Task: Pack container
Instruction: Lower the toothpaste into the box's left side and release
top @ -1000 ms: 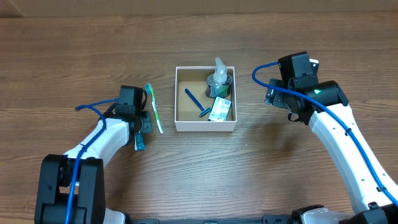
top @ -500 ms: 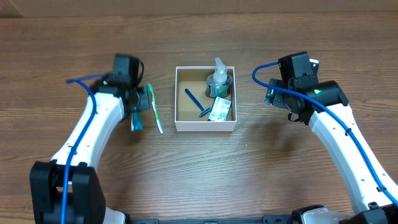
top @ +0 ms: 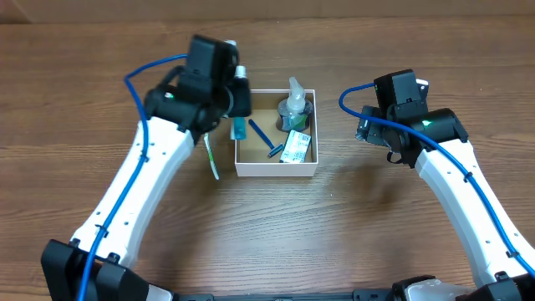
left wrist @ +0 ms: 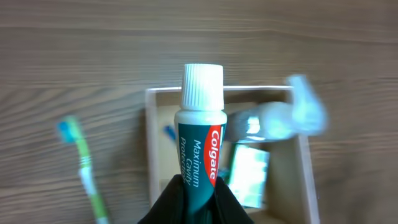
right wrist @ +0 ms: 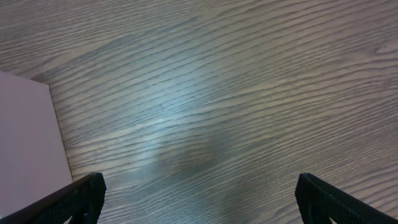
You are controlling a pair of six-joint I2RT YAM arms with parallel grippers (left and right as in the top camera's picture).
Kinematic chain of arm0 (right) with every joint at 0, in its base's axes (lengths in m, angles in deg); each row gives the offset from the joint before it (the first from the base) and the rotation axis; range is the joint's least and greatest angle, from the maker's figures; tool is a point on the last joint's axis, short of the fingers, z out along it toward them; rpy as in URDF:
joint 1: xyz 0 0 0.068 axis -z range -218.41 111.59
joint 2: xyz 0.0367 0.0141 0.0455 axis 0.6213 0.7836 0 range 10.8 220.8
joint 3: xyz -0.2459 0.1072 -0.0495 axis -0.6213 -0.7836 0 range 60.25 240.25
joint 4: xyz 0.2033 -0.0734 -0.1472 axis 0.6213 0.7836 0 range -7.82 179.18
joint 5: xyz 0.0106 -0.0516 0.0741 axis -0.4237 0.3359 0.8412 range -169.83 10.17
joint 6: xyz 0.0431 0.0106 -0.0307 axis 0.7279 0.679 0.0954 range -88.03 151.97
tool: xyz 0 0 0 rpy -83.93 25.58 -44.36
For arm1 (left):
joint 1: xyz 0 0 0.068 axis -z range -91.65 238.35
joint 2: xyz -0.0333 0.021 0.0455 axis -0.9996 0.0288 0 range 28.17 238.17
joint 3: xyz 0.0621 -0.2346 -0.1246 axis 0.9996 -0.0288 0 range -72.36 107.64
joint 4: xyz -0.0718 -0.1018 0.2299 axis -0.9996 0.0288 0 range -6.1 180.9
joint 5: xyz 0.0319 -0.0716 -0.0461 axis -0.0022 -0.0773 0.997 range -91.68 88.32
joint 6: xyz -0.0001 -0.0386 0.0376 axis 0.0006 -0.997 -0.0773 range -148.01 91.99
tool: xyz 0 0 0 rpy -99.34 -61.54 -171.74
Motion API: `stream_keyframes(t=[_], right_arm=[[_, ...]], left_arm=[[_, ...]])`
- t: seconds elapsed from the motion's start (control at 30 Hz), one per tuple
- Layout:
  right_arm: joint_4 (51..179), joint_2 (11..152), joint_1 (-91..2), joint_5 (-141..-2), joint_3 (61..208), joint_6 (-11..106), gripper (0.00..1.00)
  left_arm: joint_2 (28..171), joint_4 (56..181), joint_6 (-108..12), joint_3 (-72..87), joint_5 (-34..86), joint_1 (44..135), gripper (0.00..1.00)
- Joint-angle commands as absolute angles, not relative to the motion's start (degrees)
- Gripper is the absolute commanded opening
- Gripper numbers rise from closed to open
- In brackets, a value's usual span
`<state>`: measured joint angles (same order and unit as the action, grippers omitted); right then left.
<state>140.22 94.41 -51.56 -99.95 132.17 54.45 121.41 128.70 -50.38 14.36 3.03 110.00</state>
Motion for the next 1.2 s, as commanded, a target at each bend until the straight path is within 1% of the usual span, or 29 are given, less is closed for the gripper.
stream_keyframes(t=[0.0, 0.1, 0.23, 0.4, 0.53, 0.83, 0.87, 0.9, 0.93, 1.07, 1.17], right_arm=[[139.96, 93.43, -51.40, -100.76, 133.40, 54.74, 1.00], [139.96, 93.43, -51.40, -100.76, 133.40, 54.74, 1.00], [139.96, 93.43, -51.40, -100.76, 133.40, 54.74, 1.00], [139.96, 93.43, -51.40, -100.76, 133.40, 54.74, 1.00], [139.94, 93.43, -51.40, -100.76, 133.40, 54.74, 1.00], [139.94, 93.43, -51.40, -100.76, 133.40, 54.74, 1.00], [139.96, 93.43, -51.40, -100.76, 133.40, 54.74, 1.00], [139.87, 93.43, -51.40, -100.76, 133.40, 54.74, 1.00], [139.87, 93.43, -51.40, -100.76, 133.40, 54.74, 1.00], [139.74, 93.43, -51.40, -100.76, 133.40, 54.74, 1.00], [139.76, 93.43, -51.40, -100.76, 133.40, 54.74, 1.00]], left_arm=[[121.97, 126.77, -54.07, 15.45, 0.89, 114.46, 0.15], [123.79, 125.66, -55.75, 15.43, -1.87, 117.60, 0.15], [126.56, 123.73, -57.09, 15.43, -2.48, 119.72, 0.15], [130.21, 122.16, -59.93, 15.43, -2.72, 119.88, 0.16], [132.92, 120.83, -60.02, 15.43, -3.46, 119.83, 0.16], [133.30, 122.07, -59.95, 15.45, -4.84, 119.81, 0.16], [133.30, 122.27, -59.93, 15.45, -4.86, 119.81, 0.19], [133.30, 122.58, -59.91, 15.45, -4.91, 119.81, 0.27], [133.30, 122.82, -59.84, 15.45, -5.17, 119.77, 0.39], [133.14, 124.00, -58.86, 15.56, -7.18, 119.35, 0.44], [132.57, 126.27, -58.88, 15.62, -8.93, 118.17, 0.45]])
